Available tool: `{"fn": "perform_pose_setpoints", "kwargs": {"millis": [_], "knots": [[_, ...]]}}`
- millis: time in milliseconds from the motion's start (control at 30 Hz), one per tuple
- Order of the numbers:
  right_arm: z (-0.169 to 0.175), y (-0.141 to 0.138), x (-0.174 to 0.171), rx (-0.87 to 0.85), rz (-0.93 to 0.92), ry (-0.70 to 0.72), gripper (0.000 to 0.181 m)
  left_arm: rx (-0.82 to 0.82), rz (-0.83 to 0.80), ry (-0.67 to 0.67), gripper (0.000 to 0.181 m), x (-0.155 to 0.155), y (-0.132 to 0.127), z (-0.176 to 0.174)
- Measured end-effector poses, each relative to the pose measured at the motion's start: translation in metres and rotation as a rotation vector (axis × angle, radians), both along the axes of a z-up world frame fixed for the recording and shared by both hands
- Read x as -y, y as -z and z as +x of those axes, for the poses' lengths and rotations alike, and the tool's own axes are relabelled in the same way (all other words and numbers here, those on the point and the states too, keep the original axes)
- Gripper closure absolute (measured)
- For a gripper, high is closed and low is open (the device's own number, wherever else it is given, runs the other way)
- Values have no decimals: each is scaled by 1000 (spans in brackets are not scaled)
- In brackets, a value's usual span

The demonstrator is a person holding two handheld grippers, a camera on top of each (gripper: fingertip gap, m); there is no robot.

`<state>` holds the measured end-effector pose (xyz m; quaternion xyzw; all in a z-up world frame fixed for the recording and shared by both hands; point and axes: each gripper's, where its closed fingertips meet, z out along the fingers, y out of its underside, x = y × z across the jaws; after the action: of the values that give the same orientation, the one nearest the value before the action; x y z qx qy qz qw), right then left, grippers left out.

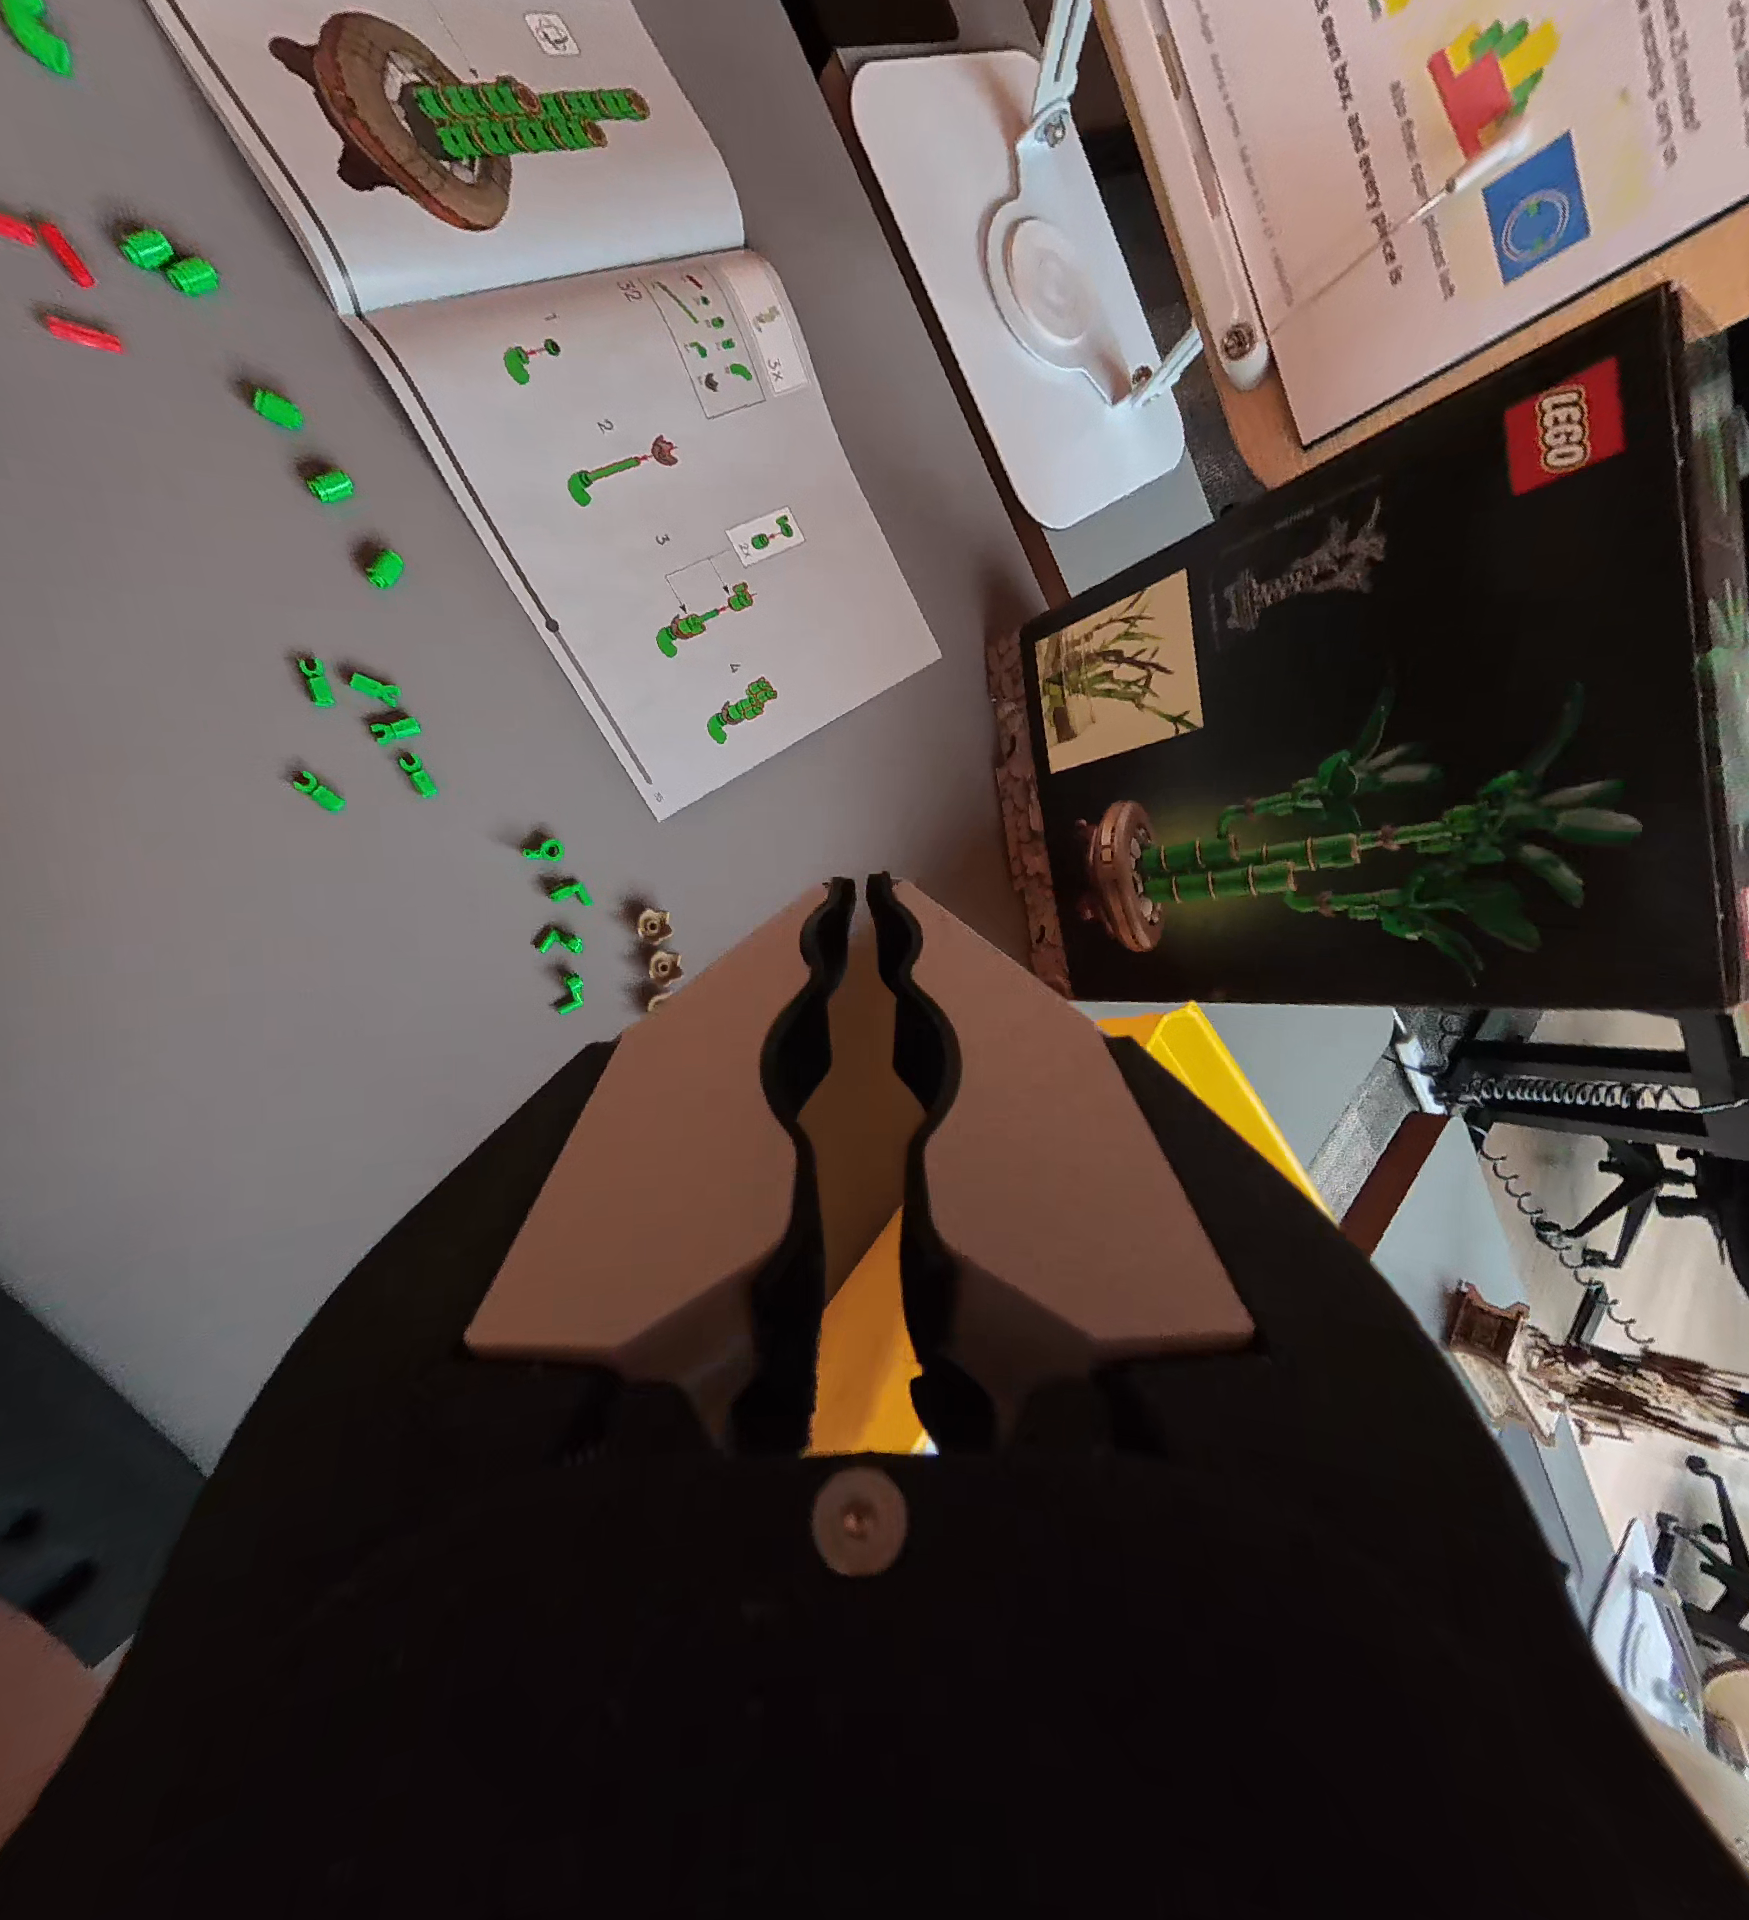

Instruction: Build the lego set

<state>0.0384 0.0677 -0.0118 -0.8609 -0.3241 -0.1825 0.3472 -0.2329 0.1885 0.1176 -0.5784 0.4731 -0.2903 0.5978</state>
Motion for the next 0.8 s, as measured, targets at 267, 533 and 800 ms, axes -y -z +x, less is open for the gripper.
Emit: {"fn": "perform_pose_setpoints", "kwargs": {"millis": [267, 533, 800], "knots": [[-14, 8, -4, 11, -49, -39, 178, -106, -6, 111, 159, 14, 25, 33], [-18, 18, 4, -14, -110, -57, 179, -166, -24, 161, 164, 22, 40, 46], [-19, 19, 5, -20, -119, -64, 179, -217, -44, 161, 166, 20, 53, 52]]}}
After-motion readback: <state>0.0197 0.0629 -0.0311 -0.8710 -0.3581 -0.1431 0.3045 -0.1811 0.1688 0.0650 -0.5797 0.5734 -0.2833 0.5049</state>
